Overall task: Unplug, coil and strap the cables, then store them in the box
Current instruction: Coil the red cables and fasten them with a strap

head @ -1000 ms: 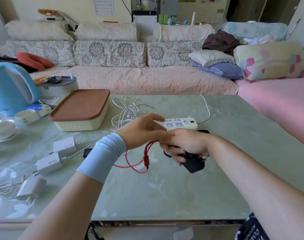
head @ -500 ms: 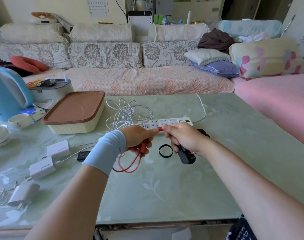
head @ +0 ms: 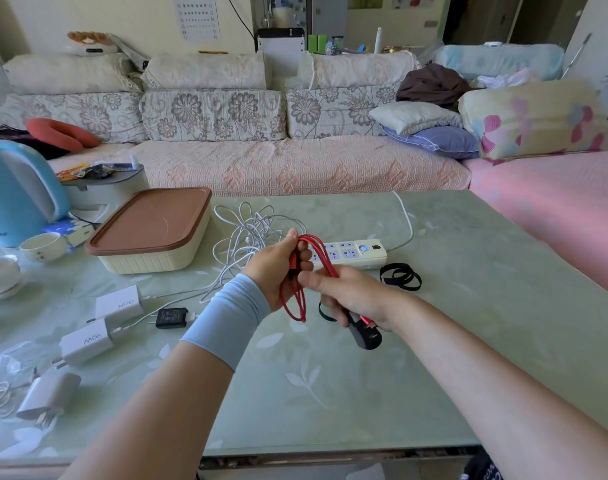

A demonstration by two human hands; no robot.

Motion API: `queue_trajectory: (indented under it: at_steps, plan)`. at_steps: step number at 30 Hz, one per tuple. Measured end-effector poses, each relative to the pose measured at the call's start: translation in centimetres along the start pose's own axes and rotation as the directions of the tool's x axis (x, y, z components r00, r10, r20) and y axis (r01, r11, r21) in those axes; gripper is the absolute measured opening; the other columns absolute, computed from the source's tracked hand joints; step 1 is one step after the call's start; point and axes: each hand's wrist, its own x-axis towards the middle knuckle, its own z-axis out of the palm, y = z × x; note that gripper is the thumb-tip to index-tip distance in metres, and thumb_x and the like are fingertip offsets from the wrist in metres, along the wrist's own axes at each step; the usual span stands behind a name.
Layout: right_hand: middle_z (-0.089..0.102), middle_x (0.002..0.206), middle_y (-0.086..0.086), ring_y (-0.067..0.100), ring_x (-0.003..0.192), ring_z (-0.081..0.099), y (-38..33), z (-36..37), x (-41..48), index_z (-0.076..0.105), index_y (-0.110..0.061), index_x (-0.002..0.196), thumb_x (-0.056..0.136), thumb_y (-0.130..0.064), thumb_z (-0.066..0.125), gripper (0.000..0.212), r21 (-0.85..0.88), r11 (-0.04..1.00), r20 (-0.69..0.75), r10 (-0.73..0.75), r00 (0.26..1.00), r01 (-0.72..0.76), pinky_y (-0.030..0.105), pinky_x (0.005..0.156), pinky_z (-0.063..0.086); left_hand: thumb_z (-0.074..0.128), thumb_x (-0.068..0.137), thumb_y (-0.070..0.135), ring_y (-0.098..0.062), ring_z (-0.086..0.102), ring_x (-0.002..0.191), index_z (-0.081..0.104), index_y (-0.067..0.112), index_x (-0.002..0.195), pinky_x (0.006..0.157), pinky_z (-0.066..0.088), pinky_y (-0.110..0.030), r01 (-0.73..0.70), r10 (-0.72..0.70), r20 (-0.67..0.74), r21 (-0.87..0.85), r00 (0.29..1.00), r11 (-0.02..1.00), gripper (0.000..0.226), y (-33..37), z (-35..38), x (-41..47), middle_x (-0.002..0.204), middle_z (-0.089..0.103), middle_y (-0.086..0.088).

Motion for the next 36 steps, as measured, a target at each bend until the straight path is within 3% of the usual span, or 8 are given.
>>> queue_trajectory:
  at_steps: [4, 8, 15, 19, 26, 29, 33, 36]
  plan:
    - [0.054, 0.050, -0.012, 0.011, 0.043, 0.040, -0.9, 0.9, -0.6, 0.060, -0.014, 0.084, 0.083, -0.053, 0.070, 0.040, -0.082, 0.996, 0.099, 0.036, 0.994, -0.028, 0.022, 0.046, 0.030, 0.036, 0.103, 0.038, -0.023, 0.069, 0.075, 0.062, 0.001, 0.105, 0.063, 0.059, -0.030, -0.025, 0.025, 0.032, -0.004, 0.999, 1.000, 0.045, 0.0, 0.4, -0.6, 0.095, 0.069, -0.018]
    - [0.071, 0.083, 0.000, 0.013, 0.054, 0.043, -0.9, 1.3, -0.8, 0.072, -0.006, 0.088, 0.083, -0.035, 0.070, 0.029, -0.049, 0.999, 0.159, 0.007, 0.987, 0.001, 0.024, 0.052, 0.034, 0.030, 0.105, 0.034, -0.023, 0.072, 0.091, 0.051, -0.008, 0.125, 0.075, 0.059, -0.031, -0.014, 0.046, 0.176, -0.181, 0.983, 0.983, 0.051, -0.4, 1.2, -1.0, 0.108, 0.070, -0.015]
    - [0.067, 0.071, 0.002, 0.014, 0.064, 0.055, -0.5, 0.9, -0.5, 0.064, -0.013, 0.078, 0.087, -0.017, 0.058, 0.011, 0.040, 0.994, 0.195, 0.095, 0.976, -0.104, 0.029, 0.067, 0.042, 0.026, 0.104, 0.032, -0.016, 0.058, 0.058, 0.053, 0.012, 0.070, 0.061, 0.053, -0.028, 0.075, 0.003, 0.281, -0.265, 0.960, 0.961, 0.049, 0.3, 1.1, -1.5, 0.072, 0.060, 0.000]
    - [0.067, 0.076, 0.003, 0.019, 0.072, 0.063, -0.1, 1.0, -0.2, 0.063, -0.012, 0.082, 0.086, -0.019, 0.058, 0.010, 0.055, 0.993, 0.152, 0.092, 0.984, -0.101, 0.035, 0.074, 0.045, 0.026, 0.101, 0.031, -0.009, 0.029, 0.041, 0.033, 0.020, 0.069, 0.045, 0.030, -0.021, 0.081, 0.024, 0.239, -0.424, 0.971, 0.902, 0.034, 0.2, 0.8, -0.7, 0.057, 0.038, 0.007]
    - [0.059, 0.067, -0.003, 0.010, 0.060, 0.052, -0.3, 1.9, -0.4, 0.051, -0.018, 0.077, 0.097, -0.042, 0.051, 0.031, -0.212, 0.976, 0.002, -0.049, 0.999, 0.048, 0.027, 0.063, 0.042, 0.029, 0.098, 0.026, -0.007, 0.021, 0.033, 0.028, 0.022, 0.060, 0.037, 0.020, -0.020, 0.004, 0.053, 0.106, -0.479, 0.993, 0.878, 0.037, 0.9, 0.9, 0.1, 0.046, 0.026, 0.008]
    - [0.058, 0.064, -0.001, 0.014, 0.058, 0.052, -0.2, 1.1, -0.4, 0.051, -0.015, 0.071, 0.101, -0.035, 0.043, 0.038, -0.208, 0.978, -0.003, -0.030, 1.000, 0.029, 0.030, 0.064, 0.042, 0.027, 0.103, 0.038, -0.012, 0.041, 0.044, 0.038, 0.019, 0.069, 0.053, 0.036, -0.024, -0.019, 0.072, 0.125, -0.385, 0.990, 0.923, 0.041, 0.8, 1.0, -0.2, 0.056, 0.045, 0.004]
    - [0.056, 0.064, 0.005, 0.017, 0.050, 0.053, 0.1, 0.1, -0.7, 0.051, -0.008, 0.071, 0.104, -0.032, 0.038, 0.042, -0.074, 0.997, 0.010, -0.014, 1.000, 0.014, 0.031, 0.063, 0.043, 0.017, 0.100, 0.058, -0.018, 0.062, 0.110, 0.058, 0.023, 0.113, 0.099, 0.036, -0.038, -0.067, 0.025, 0.187, 0.223, 0.982, 0.973, 0.056, 0.5, -0.5, -0.4, 0.114, 0.070, 0.003]
    - [0.053, 0.063, 0.007, 0.020, 0.047, 0.051, 0.3, -0.3, -0.7, 0.048, -0.005, 0.079, 0.106, -0.030, 0.039, 0.037, 0.086, 0.996, 0.045, -0.021, 0.999, 0.017, 0.033, 0.060, 0.044, 0.030, 0.095, 0.061, -0.015, 0.060, 0.105, 0.063, 0.021, 0.119, 0.104, 0.034, -0.039, -0.007, -0.111, 0.262, 0.411, 0.959, 0.912, 0.057, -0.8, -1.2, -0.6, 0.113, 0.069, 0.004]
